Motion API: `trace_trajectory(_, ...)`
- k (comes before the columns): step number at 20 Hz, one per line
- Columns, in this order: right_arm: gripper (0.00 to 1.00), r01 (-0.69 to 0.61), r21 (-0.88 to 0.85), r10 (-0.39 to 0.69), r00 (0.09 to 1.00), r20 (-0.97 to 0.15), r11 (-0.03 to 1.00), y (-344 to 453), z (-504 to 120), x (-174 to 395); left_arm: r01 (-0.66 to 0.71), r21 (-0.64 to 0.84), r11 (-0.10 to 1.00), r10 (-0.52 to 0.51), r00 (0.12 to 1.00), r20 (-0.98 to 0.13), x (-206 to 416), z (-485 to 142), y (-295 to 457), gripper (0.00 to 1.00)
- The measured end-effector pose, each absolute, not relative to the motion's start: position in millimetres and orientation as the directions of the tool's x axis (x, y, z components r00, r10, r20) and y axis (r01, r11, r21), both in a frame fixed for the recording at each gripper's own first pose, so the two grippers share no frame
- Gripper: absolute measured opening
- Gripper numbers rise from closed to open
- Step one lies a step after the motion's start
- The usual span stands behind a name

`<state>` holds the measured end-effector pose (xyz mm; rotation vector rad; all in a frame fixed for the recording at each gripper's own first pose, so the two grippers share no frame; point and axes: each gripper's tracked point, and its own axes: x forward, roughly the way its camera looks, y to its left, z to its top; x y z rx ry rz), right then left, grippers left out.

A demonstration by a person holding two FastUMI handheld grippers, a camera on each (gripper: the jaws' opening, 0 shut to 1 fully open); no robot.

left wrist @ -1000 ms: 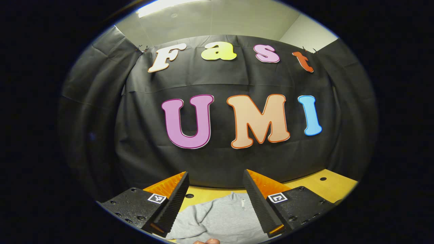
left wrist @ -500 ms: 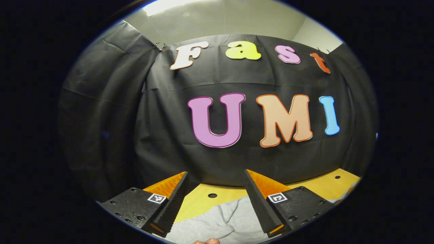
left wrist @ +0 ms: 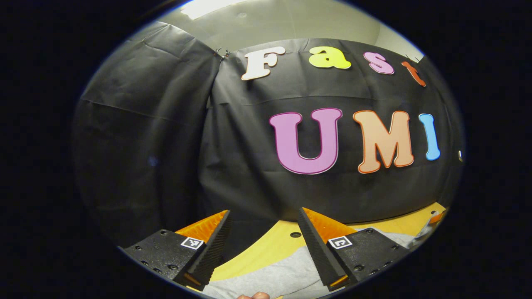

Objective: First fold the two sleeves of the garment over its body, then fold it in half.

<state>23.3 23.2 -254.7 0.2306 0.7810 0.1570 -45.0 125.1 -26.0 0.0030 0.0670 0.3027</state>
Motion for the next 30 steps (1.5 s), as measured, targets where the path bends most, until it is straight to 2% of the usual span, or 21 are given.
trace_trajectory(6, 0.10, -0.158, 0.298, 0.323, 0.680, -0.659, 0.941, 112.5, -255.9, 41.2, -0.353, 0.014, 0.936, 0.353, 0.933, -0.070, -58.3, -30.2, 169.2, 0.92)
trace_trajectory(15, 0.10, -0.273, 0.352, 0.445, 0.578, -0.684, 0.895, 241.0, -292.1, 35.2, -0.426, 0.038, 0.904, 0.428, 0.899, -0.097, -80.0, -46.2, 225.9, 0.93)
trace_trajectory(21, 0.10, -0.338, 0.332, 0.468, 0.503, -0.727, 0.880, 294.7, -328.4, 20.1, -0.465, 0.059, 0.883, 0.469, 0.877, -0.110, -94.4, -54.0, 255.1, 0.92)
trace_trajectory(26, 0.10, -0.336, 0.323, 0.450, 0.440, -0.777, 0.885, 310.3, -353.5, 4.9, -0.490, 0.073, 0.869, 0.495, 0.858, -0.135, -106.1, -70.7, 272.7, 0.93)
trace_trajectory(28, 0.18, -0.340, 0.369, 0.490, 0.416, -0.766, 0.865, 321.1, -348.2, -2.5, -0.495, 0.086, 0.865, 0.502, 0.852, -0.151, -109.5, -79.2, 276.0, 0.93)
trace_trajectory(30, 0.49, -0.358, 0.385, 0.517, 0.439, -0.735, 0.851, 325.0, -333.6, 0.6, -0.496, 0.085, 0.864, 0.503, 0.848, -0.166, -111.6, -89.0, 276.6, 0.93)
